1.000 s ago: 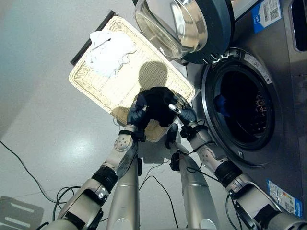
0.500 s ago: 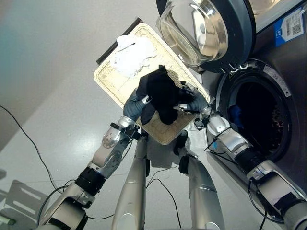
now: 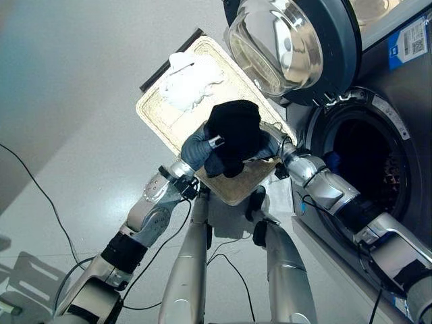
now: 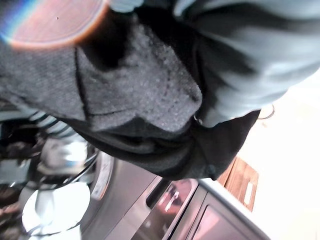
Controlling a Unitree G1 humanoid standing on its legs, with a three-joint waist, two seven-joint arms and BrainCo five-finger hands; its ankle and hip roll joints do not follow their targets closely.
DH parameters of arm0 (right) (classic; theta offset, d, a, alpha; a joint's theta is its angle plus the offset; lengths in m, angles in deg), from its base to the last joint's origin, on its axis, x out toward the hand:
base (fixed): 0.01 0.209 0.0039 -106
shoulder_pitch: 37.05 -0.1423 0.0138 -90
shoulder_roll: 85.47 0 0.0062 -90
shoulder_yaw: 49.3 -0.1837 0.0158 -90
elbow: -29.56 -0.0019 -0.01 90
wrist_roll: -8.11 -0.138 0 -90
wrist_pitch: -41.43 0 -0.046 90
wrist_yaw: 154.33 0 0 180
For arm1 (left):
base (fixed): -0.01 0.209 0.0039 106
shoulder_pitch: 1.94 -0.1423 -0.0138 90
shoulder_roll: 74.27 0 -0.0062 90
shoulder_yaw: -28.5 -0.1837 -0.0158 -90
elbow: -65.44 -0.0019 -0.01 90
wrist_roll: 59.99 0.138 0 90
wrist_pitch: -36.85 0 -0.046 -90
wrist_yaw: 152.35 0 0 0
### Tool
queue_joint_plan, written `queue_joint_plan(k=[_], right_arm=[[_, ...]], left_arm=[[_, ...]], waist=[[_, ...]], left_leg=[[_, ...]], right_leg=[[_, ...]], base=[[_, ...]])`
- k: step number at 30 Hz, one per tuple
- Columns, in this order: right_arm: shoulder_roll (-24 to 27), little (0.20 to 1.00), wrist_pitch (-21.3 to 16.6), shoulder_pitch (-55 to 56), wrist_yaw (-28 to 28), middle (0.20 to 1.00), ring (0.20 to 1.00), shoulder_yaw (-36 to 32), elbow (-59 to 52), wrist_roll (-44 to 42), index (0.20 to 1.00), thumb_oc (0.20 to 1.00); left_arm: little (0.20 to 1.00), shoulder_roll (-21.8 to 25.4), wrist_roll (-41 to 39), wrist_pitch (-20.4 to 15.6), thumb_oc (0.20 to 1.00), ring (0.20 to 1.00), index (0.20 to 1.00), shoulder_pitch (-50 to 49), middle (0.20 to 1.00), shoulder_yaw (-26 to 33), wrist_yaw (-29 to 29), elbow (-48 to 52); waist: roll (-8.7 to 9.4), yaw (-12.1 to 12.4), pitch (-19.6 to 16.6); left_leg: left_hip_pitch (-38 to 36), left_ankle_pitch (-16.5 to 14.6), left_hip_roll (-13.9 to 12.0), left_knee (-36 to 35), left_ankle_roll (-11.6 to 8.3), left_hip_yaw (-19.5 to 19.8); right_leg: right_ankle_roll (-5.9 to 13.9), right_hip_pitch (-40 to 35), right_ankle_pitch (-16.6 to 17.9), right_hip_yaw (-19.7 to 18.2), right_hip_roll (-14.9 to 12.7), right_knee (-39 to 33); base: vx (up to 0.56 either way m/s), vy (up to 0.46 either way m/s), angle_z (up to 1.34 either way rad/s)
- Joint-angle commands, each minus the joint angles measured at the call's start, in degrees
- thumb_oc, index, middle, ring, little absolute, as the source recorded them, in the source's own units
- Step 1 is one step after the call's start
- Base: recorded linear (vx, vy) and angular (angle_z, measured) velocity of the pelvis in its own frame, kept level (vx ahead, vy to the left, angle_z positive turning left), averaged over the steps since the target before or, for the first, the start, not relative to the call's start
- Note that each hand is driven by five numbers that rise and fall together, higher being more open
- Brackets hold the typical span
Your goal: Put the clothes into the washing machine.
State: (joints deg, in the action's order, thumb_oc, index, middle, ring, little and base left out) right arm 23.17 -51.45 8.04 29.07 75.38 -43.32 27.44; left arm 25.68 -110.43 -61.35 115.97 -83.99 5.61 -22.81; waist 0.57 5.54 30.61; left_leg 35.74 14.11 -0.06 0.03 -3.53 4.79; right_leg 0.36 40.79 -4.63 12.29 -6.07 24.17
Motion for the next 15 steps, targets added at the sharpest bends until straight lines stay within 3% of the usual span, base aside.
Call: queue_joint_plan(k=[1, 5, 9, 10, 11, 12, 15], right_arm=[[0.32, 1.000, -2.61, -2.58, -0.83, 1.000, 1.000, 1.96, -5.22, -5.02, 1.000, 1.000], [-2.02, 1.000, -5.21, -2.16, -3.28, 1.000, 1.000, 2.11, -5.72, -12.86, 1.000, 1.000], [-4.28, 1.000, -5.36, -1.51, -6.72, 1.000, 1.000, 2.07, -6.40, -20.56, 1.000, 1.000], [-5.33, 0.840, -4.80, -1.08, -9.00, 0.840, 0.840, 2.02, -6.76, -26.03, 0.840, 0.840], [-6.19, 0.413, -4.55, -0.51, -9.82, 0.413, 0.413, 2.00, -6.84, -29.01, 0.413, 0.413], [-7.09, 0.200, -4.57, 0.05, -10.80, 0.200, 0.200, 1.87, -6.51, -31.75, 0.200, 0.200], [-9.09, 0.200, -3.59, 1.87, -12.73, 0.200, 0.200, 1.38, -5.77, -38.78, 0.200, 0.200]], left_arm=[[0.200, -2.41, -0.95, 1.78, 0.200, 0.200, 0.200, 3.16, 0.200, -0.74, -4.25, 6.73], [0.200, -3.89, -3.29, 5.30, 0.200, 0.200, 0.200, 3.62, 0.200, -2.48, -4.51, 5.93], [0.200, -4.77, -3.12, 5.18, 0.200, 0.200, 0.200, 3.71, 0.200, -3.62, -2.80, 4.79], [0.200, -5.12, -3.38, 4.62, 0.200, 0.200, 0.200, 3.71, 0.200, -3.94, -1.69, 4.02], [0.200, -5.39, -3.08, 4.16, 0.200, 0.200, 0.200, 3.62, 0.200, -4.09, -0.95, 3.37], [0.200, -5.59, -2.82, 3.36, 0.200, 0.200, 0.200, 3.55, 0.200, -4.19, 0.28, 2.51], [0.200, -5.67, -1.76, 0.86, 0.200, 0.200, 0.200, 3.66, 0.200, -4.31, 5.00, 0.28]], waist=[[-0.52, -1.67, -0.82], [-0.56, -2.04, -0.82], [-0.48, -2.30, -0.82], [-0.47, -2.45, -0.82], [-0.43, -2.56, -0.82], [-0.40, -2.68, -0.82], [-0.24, -3.00, -0.82]], left_leg=[[-2.62, -7.09, 4.59, 2.43, 1.53, -5.14], [-2.48, -7.12, 4.61, 2.57, 1.45, -5.41], [-2.18, -7.10, 4.60, 2.60, 1.36, -5.58], [-2.02, -6.95, 4.49, 2.41, 1.28, -5.81], [-1.99, -6.85, 4.38, 2.22, 1.19, -5.99], [-1.99, -6.76, 4.28, 2.03, 1.07, -6.14], [-1.71, -6.41, 4.17, 1.75, 0.81, -6.42]], right_leg=[[6.63, -5.14, 12.91, -0.14, 1.59, -17.29], [6.61, -4.99, 13.11, -0.33, 1.61, -17.54], [6.56, -4.72, 13.35, -0.43, 1.68, -17.92], [6.51, -4.54, 13.48, -0.40, 1.76, -18.16], [6.53, -4.46, 13.59, -0.37, 1.80, -18.38], [6.49, -4.42, 13.66, -0.37, 1.91, -18.59], [6.39, -4.22, 13.94, -0.20, 2.09, -19.06]], base=[[0.00, 0.002, -0.04], [0.00, -0.002, -0.04], [0.01, -0.015, -0.05], [0.00, 0.000, 0.00], [0.00, 0.000, 0.00], [0.00, 0.000, 0.00], [0.00, -0.016, -0.09]])
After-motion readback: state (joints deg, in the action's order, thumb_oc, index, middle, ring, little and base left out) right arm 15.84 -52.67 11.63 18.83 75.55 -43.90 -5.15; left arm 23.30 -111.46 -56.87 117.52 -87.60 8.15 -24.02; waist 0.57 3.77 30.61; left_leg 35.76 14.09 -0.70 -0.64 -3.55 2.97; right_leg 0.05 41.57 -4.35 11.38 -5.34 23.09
